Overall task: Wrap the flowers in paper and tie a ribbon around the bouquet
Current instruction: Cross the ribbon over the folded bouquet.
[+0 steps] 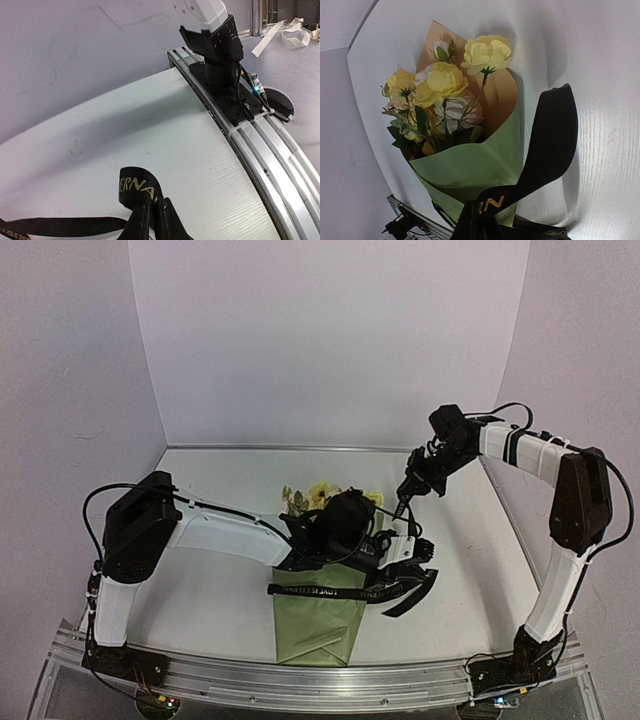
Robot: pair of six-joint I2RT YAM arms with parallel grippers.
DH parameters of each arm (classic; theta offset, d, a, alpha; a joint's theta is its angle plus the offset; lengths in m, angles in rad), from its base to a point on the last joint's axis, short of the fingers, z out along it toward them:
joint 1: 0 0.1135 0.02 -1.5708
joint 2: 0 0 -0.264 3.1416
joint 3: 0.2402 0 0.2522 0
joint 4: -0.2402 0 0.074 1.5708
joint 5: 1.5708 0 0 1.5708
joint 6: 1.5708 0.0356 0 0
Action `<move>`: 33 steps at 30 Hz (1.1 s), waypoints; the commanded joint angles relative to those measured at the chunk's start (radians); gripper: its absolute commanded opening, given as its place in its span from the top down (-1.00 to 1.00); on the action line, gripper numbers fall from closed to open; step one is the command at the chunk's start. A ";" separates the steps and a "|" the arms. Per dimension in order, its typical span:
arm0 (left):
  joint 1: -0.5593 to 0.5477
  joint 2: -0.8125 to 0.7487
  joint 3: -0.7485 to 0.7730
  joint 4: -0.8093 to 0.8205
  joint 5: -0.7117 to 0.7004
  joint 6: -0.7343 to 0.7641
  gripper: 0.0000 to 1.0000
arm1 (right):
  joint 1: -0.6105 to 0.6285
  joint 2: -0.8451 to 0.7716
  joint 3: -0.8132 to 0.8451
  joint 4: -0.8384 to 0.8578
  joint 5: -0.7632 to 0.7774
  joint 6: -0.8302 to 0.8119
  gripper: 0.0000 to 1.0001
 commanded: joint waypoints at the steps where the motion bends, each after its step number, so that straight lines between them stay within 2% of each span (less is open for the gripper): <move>1: 0.019 0.004 0.045 0.023 -0.020 -0.122 0.69 | 0.008 -0.004 0.045 -0.013 -0.027 -0.022 1.00; 2: 0.024 0.001 0.046 0.041 -0.047 -0.157 0.54 | 0.010 -0.007 0.044 -0.013 -0.031 -0.026 1.00; 5: 0.054 -0.025 0.045 0.072 -0.098 -0.277 -0.11 | 0.018 -0.024 0.038 -0.013 -0.031 -0.043 1.00; 7: 0.076 -0.060 0.037 0.091 -0.098 -0.341 -0.32 | 0.020 -0.033 0.036 -0.013 -0.032 -0.054 1.00; 9: 0.101 -0.117 0.002 0.117 -0.090 -0.401 -0.40 | 0.022 -0.041 0.036 -0.013 -0.037 -0.066 1.00; 13: 0.168 -0.302 -0.187 0.184 -0.087 -0.514 -0.44 | 0.036 -0.059 0.049 -0.005 -0.064 -0.089 1.00; 16: 0.212 -0.476 -0.401 0.199 -0.164 -0.575 -0.40 | 0.077 -0.069 0.093 -0.002 -0.102 -0.113 1.00; 20: 0.306 -0.684 -0.670 0.190 -0.240 -0.680 -0.29 | 0.212 -0.094 0.135 -0.008 -0.168 -0.164 1.00; 23: 0.358 -0.833 -0.835 0.161 -0.336 -0.737 -0.26 | 0.330 -0.139 0.084 -0.021 -0.243 -0.238 1.00; 27: 0.378 -0.924 -0.928 0.105 -0.394 -0.769 -0.24 | 0.467 -0.154 -0.026 -0.142 -0.324 -0.361 1.00; 30: 0.380 -0.919 -0.930 0.064 -0.389 -0.758 -0.17 | 0.487 -0.139 -0.127 -0.179 -0.342 -0.369 1.00; 33: 0.380 -0.876 -0.903 0.004 -0.347 -0.717 -0.02 | 0.517 -0.152 -0.200 -0.182 -0.314 -0.376 1.00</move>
